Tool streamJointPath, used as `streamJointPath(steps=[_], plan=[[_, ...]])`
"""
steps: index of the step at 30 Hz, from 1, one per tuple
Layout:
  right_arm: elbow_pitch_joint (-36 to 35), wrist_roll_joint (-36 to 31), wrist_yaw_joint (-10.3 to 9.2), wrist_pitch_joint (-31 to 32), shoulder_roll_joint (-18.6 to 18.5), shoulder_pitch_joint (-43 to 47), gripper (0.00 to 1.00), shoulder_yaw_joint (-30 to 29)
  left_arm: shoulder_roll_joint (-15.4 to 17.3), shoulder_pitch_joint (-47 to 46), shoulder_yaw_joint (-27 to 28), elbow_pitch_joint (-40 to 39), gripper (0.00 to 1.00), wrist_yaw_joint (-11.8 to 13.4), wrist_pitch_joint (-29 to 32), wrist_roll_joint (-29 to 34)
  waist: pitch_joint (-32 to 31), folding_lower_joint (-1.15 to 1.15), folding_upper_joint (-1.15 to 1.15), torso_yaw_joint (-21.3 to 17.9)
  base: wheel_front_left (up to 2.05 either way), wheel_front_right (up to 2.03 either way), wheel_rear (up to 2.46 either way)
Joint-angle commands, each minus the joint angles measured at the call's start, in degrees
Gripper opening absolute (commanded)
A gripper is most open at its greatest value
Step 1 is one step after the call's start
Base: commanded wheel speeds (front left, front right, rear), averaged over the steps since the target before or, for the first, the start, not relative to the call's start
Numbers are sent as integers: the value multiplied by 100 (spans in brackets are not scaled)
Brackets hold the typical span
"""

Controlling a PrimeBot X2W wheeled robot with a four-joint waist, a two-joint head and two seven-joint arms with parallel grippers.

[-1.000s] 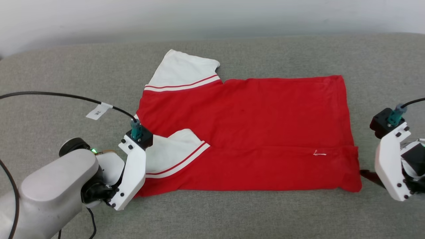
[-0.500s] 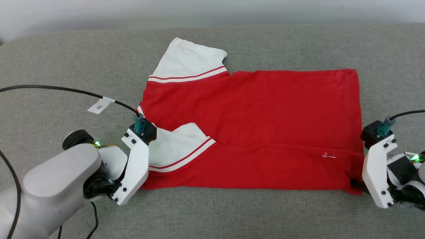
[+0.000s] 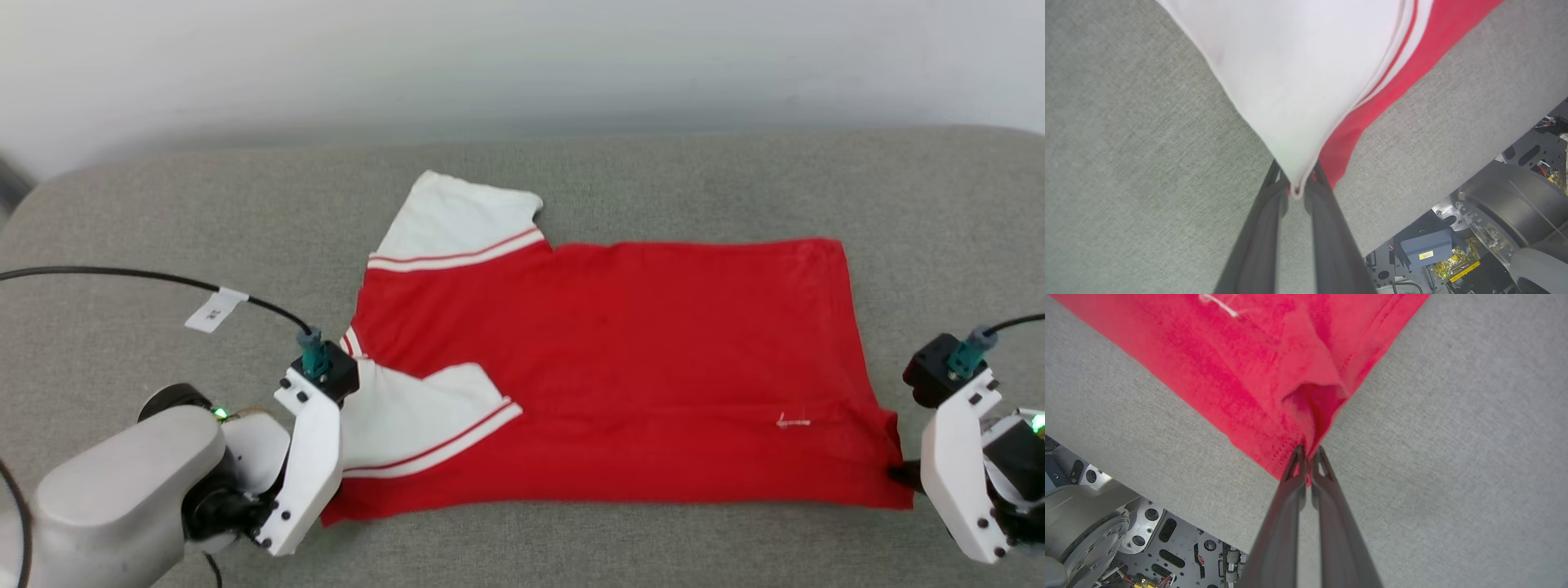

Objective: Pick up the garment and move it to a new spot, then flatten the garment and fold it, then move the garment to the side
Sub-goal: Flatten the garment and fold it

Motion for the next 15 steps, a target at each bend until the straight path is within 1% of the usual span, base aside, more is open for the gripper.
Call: streamJointPath(steps=[1,6,10,13,15], plan=[[-139,74,-6,-12,-140,127,0,25,105,127,-4,-87,0,2,-4,-37,-139,0,0,-13,0,0,0],[-543,253,-6,55,-457,410,0,129,341,410,-13,-394,0,2,104,-91,-258,0,0,1,0,0,0],[-626,386,-6,53,-601,623,0,66,467,604,-19,-562,0,2,173,-86,-281,0,0,26,0,0,0],[-597,386,-6,114,-591,747,0,81,484,753,-21,-631,0,48,193,-57,-222,0,0,25,0,0,0],[-502,349,-6,105,-506,790,0,60,446,819,-20,-635,0,91,149,-98,-156,0,0,21,0,0,0]])
